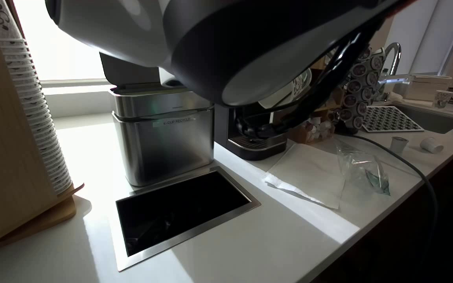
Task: Pour the contents of the cup onto the counter
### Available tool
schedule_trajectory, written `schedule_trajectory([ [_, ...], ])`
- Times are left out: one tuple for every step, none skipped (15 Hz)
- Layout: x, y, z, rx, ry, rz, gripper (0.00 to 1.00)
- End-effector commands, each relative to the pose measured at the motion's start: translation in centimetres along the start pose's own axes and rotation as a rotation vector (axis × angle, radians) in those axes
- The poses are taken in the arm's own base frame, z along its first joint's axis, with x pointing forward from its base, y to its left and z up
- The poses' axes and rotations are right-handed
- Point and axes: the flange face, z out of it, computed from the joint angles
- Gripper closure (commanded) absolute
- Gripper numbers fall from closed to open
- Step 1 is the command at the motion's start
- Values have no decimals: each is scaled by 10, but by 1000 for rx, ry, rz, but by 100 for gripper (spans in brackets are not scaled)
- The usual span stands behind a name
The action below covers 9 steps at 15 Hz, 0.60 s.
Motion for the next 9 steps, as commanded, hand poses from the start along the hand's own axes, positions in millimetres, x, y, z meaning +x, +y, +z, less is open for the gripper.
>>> schedule_trajectory([
  [2, 9, -5, -33, -49, 0, 99],
  [1, 12, -7, -41, -51, 9, 99],
  [1, 14, -8, -51, -57, 17, 99],
  [1, 16, -10, -64, -66, 28, 99],
  [0, 18, -11, -73, -68, 33, 99],
  [-1, 19, -13, -82, -72, 40, 99],
  [-2, 21, -15, -93, -80, 46, 99],
  [-2, 22, -17, -103, -88, 48, 99],
  [-3, 22, -19, -109, -95, 49, 99],
])
